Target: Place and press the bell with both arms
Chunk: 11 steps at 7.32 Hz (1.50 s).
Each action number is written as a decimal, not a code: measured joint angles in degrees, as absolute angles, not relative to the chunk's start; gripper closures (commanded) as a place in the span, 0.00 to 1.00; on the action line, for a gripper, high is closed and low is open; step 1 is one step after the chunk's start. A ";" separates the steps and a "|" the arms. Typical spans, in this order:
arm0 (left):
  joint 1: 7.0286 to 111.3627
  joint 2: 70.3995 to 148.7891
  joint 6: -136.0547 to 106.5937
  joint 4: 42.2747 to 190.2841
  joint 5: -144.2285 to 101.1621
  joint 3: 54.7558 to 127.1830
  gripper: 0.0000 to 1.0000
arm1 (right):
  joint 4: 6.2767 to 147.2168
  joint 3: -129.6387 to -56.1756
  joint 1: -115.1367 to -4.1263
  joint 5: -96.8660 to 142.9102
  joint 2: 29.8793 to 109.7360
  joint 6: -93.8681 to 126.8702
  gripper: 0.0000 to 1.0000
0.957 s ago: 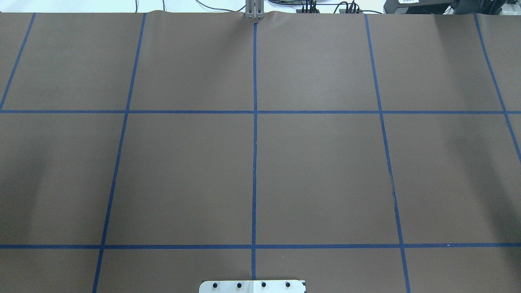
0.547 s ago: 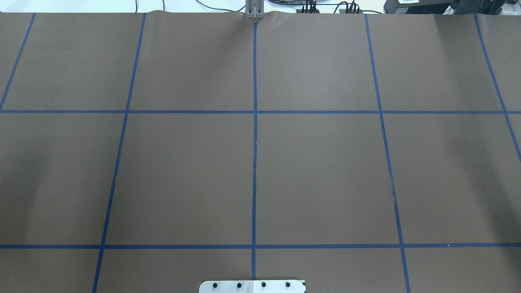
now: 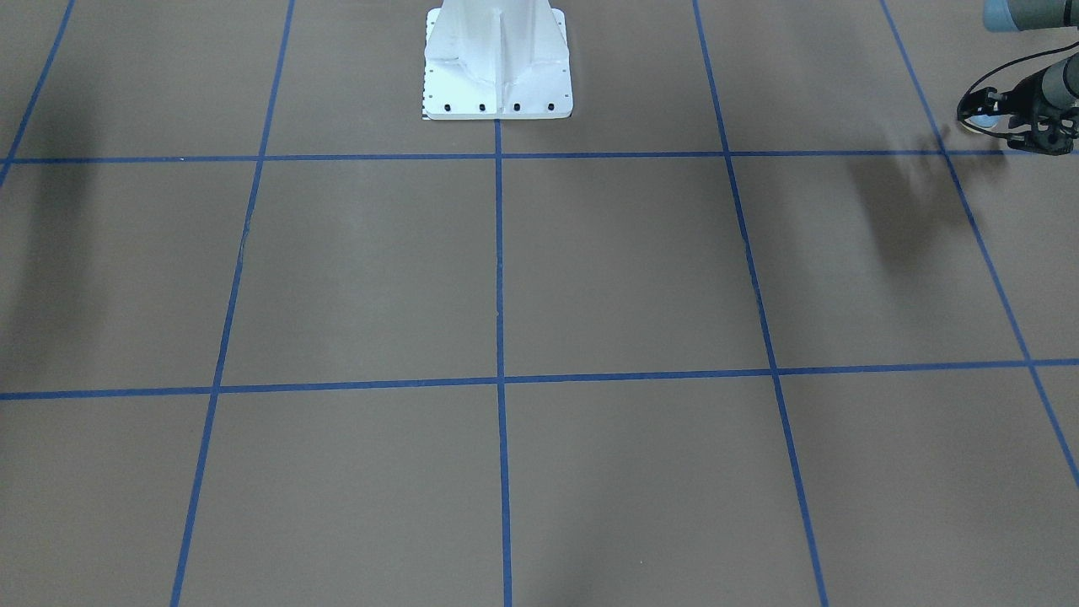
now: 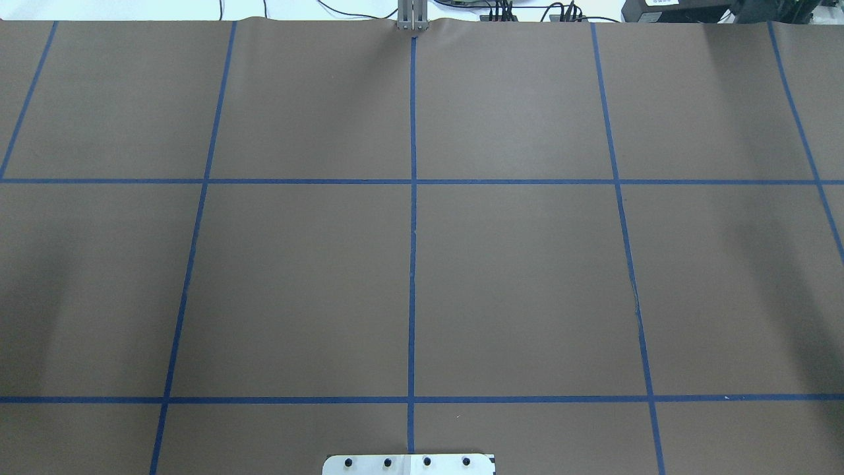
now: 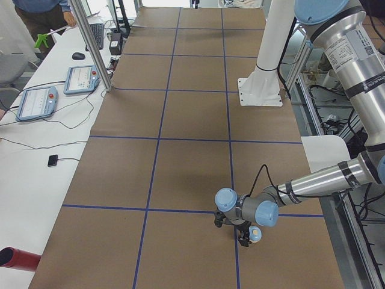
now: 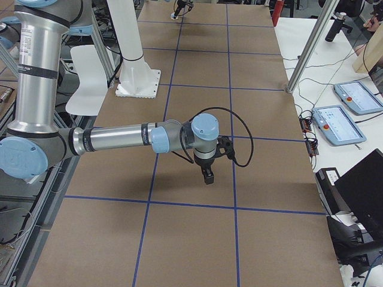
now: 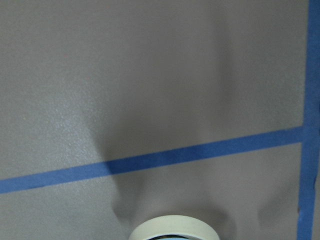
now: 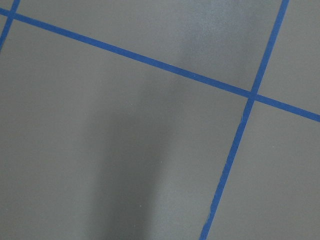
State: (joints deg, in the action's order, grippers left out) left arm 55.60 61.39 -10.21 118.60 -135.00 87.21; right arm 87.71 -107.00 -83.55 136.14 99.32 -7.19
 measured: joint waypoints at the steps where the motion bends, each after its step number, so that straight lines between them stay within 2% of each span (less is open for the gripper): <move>1: 55.25 61.41 -10.43 118.65 -135.00 87.01 0.02 | 87.70 -106.95 -83.49 136.14 99.31 -7.18 0.00; 4: 54.96 61.35 -10.54 118.73 -134.87 86.49 0.04 | 87.67 -106.83 -83.31 136.14 99.32 -7.12 0.00; 5: 54.91 61.35 -10.55 118.74 -134.86 86.32 0.13 | 87.65 -106.81 -83.20 136.14 99.32 -7.10 0.00; 6: 54.88 61.35 -10.55 118.74 -134.88 86.18 0.44 | 87.64 -106.79 -83.10 136.14 99.32 -6.92 0.00; 7: 54.86 61.35 -10.55 118.74 -134.90 86.16 0.69 | 87.63 -106.79 -82.98 136.14 99.32 -6.51 0.00; 8: 54.82 61.35 -10.55 118.74 -134.91 86.14 0.90 | 87.63 -106.79 -82.85 136.14 99.31 -6.15 0.00; 9: 54.80 61.34 -10.53 118.89 -134.92 86.13 1.00 | 87.63 -106.79 -82.74 136.14 99.32 -5.97 0.00; 11: 54.79 60.91 -10.81 121.46 -136.61 86.82 1.00 | 87.63 -106.78 -82.52 136.16 99.34 -5.69 0.00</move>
State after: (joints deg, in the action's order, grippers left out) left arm 54.79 60.91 -10.81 121.46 -136.61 86.82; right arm 87.63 -106.78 -82.52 136.16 99.34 -5.69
